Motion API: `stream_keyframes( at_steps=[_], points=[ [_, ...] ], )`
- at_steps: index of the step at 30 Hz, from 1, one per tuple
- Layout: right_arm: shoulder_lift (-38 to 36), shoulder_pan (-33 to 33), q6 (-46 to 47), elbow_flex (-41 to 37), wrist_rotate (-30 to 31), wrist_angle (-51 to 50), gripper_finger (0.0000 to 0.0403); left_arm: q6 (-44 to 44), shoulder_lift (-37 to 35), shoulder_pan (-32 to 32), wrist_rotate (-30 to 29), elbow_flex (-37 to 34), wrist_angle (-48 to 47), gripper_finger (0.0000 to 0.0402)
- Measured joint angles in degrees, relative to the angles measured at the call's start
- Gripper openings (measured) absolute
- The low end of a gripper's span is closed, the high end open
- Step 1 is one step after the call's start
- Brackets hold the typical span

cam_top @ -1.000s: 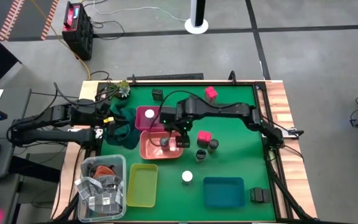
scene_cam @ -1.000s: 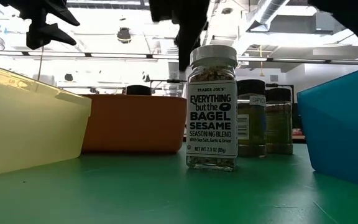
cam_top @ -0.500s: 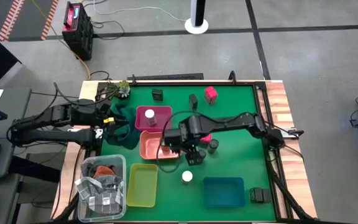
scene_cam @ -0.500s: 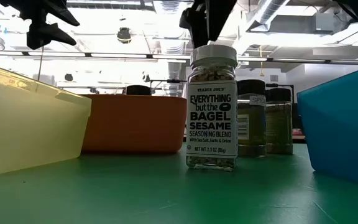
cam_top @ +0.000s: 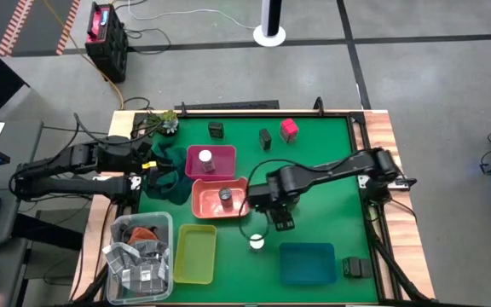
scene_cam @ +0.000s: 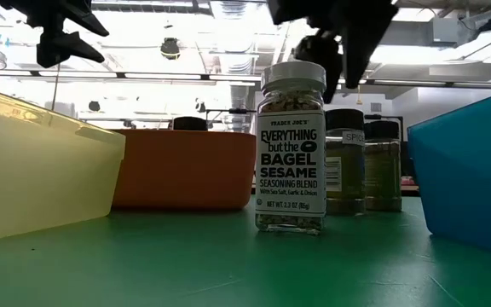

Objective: Sort spices by type
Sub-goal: Put the bottom black seasoning bottle into the orange bin

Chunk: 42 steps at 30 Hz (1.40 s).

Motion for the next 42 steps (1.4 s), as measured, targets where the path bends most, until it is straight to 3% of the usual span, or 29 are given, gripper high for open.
stream_keyframes(
  at_steps=[10, 22, 31, 37, 42],
  points=[
    [-3.9, 2.7, -0.1, -12.5, 0.0, 11.1, 0.0327, 0.0, 0.0, 0.0, 0.0, 0.0, -0.3, 0.0206],
    [2.3, 1.4, -1.4, -12.9, 3.0, 16.7, 0.0325, 0.0, 0.0, 0.0, -0.5, 0.0, -0.3, 0.0206],
    [4.3, 1.0, -5.0, -13.0, 2.7, 16.8, 0.0270, -0.4, 0.0, 0.0, -0.5, 0.0, -1.0, 0.0206],
    [4.1, -1.1, -5.9, -12.8, 0.3, 16.2, 0.0213, -0.4, 0.0, 0.0, -0.5, 0.0, -1.1, 0.0206],
    [3.8, -2.4, -5.9, -7.9, -0.7, 11.3, 0.0212, -0.1, -0.1, 0.0, -0.1, 0.0, -1.2, 0.0206]
  ],
)
